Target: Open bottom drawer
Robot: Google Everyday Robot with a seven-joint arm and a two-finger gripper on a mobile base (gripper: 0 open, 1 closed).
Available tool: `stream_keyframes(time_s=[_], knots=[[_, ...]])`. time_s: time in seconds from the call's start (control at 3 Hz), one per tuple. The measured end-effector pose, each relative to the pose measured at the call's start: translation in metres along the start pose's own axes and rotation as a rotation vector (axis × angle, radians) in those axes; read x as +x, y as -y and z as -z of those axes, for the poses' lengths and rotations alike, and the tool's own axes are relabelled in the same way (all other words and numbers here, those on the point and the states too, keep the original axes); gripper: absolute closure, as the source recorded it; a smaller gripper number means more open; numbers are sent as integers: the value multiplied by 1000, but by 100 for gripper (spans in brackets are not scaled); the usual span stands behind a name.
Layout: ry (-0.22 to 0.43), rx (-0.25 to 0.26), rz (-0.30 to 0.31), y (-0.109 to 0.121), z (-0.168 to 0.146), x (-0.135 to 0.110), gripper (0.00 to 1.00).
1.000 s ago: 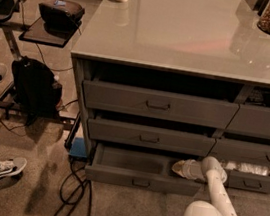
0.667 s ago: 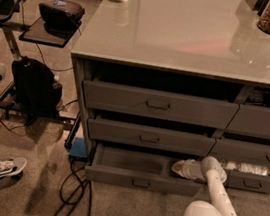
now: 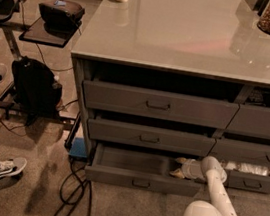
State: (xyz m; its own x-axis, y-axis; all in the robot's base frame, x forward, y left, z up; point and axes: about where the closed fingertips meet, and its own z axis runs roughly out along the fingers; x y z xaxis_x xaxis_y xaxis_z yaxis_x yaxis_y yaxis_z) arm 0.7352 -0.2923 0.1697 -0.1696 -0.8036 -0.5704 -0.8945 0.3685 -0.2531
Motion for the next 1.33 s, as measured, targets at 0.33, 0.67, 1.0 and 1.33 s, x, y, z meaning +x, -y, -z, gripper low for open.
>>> stream_keyframes(time_s=[0.33, 0.67, 1.0, 1.33], knots=[[0, 0, 0, 0, 0, 0, 0], [0, -1, 0, 0, 0, 0, 0], [-15, -14, -39, -22, 1, 21, 0], [-43, -33, -91, -48, 9, 44, 0]])
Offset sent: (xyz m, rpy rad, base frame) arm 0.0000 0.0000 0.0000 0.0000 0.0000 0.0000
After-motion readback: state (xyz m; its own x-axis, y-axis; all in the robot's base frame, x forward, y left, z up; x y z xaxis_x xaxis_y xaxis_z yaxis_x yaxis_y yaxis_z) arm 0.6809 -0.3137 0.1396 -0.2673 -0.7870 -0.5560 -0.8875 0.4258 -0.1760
